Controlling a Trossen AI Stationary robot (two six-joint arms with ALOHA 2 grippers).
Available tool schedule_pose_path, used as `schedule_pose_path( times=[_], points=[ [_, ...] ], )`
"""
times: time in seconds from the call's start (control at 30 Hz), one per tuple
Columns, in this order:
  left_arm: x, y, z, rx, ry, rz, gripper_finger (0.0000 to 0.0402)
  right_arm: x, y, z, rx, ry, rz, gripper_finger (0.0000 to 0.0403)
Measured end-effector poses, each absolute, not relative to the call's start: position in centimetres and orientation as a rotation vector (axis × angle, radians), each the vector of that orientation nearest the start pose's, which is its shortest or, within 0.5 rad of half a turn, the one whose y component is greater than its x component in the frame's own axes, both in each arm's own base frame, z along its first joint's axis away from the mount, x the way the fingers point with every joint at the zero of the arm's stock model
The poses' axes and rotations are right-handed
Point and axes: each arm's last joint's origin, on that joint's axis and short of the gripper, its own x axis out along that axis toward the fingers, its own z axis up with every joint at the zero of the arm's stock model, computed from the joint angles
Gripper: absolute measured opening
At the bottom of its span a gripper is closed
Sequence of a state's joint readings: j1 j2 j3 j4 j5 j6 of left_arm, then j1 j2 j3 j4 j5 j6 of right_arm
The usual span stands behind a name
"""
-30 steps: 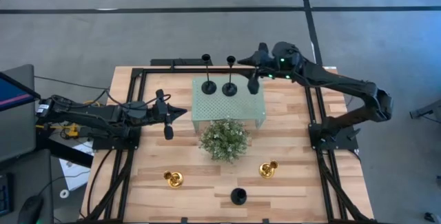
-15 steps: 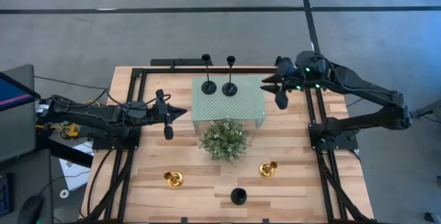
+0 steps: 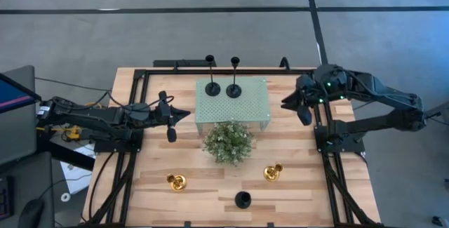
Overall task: Pick & Place candle stick holders
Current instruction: Put the black candle holder on the shelf
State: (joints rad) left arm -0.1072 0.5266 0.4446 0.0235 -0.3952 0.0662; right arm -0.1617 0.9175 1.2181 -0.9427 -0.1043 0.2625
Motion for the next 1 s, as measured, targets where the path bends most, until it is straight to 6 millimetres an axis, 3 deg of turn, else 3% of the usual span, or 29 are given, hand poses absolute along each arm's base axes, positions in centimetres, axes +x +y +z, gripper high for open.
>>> schedule_pose_path(
  times=[0.33,0.77,1.0],
  points=[
    [13.6,-0.3,27.0,0.080,0.066,0.286,0.0011,15.0,0.0,38.1,0.427,0.692,-0.110,0.0100],
    [13.6,-0.3,27.0,0.080,0.066,0.286,0.0011,14.6,3.2,38.2,0.399,0.661,-0.156,0.0100],
    [13.6,-0.3,27.0,0.080,0.067,0.286,0.0011,15.4,5.0,37.6,0.382,0.679,-0.174,0.0100]
  ],
)
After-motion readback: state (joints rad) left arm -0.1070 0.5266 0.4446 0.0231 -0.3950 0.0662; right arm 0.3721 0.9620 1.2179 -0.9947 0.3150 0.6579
